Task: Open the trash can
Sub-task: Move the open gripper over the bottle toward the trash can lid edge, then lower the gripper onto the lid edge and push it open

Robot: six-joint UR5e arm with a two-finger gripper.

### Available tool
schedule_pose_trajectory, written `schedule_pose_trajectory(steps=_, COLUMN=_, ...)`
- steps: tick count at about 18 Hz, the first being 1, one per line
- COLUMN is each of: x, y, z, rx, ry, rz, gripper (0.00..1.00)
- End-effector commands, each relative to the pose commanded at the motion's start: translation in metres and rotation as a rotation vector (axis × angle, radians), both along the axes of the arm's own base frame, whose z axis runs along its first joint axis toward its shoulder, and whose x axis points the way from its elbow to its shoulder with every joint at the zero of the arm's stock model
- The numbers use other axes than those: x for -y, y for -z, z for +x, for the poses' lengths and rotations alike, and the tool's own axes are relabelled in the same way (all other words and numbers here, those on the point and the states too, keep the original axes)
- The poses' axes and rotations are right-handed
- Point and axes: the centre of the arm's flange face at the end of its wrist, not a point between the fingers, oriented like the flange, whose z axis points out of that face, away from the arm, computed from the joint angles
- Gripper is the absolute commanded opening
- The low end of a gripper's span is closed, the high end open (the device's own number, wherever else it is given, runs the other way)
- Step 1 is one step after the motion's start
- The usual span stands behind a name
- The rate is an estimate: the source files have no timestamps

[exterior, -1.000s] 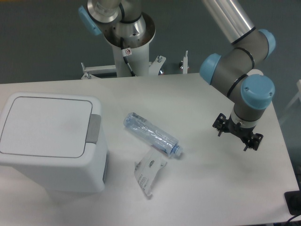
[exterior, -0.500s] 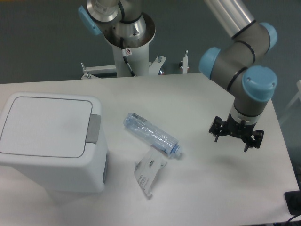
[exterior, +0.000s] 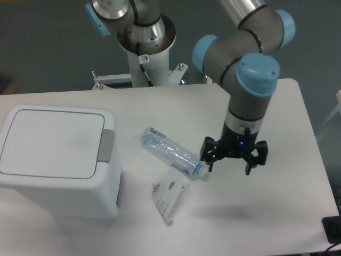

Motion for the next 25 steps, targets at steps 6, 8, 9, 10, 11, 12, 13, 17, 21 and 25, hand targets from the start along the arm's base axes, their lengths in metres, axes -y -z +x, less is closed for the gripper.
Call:
schedule_pose_trajectory(steps=6, x=-0.011, y=-0.069, z=0.071, rx=0.127, ry=-0.058, rz=0.210, gripper=1.00)
schedule_pose_trajectory(steps=8, x=-0.017, y=-0.076, z=0.097, rx=0.179, ry=-0.105, rz=0.221, gripper=1.00)
schedule_pose_trajectory(steps=9, x=-0.019, y=-0.076, z=0.108, rx=0.199, ry=-0.128, rz=0.222, gripper=1.00)
schedule_pose_trajectory(steps=10, x=-0.024, y=-0.075, z=0.117, rx=0.210, ry=-0.126, rz=0.219, gripper=1.00)
schedule_pose_trajectory(steps=11, x=-0.029, y=-0.072, z=0.126, rx=0.218, ry=-0.113, rz=0.213, gripper=1.00)
schedule_pose_trajectory(steps=12, x=-0.032, y=-0.069, z=0.132, rx=0.223, ry=-0.103, rz=0.207, gripper=1.00)
schedule_pose_trajectory(steps=13, x=-0.032, y=-0.069, z=0.134, rx=0.226, ry=-0.104, rz=0.208, gripper=1.00)
schedule_pose_trajectory(steps=17, x=-0.034, y=-0.075, z=0.142, rx=0.229, ry=-0.097, rz=0.217, gripper=1.00)
schedule_pose_trajectory(steps=21, x=-0.034, y=-0.079, z=0.149, rx=0.230, ry=-0.104, rz=0.218, gripper=1.00)
schedule_pose_trajectory(steps=25, x=-0.037, y=-0.072, z=0.147, rx=0.228, ry=-0.105, rz=0.207, gripper=1.00)
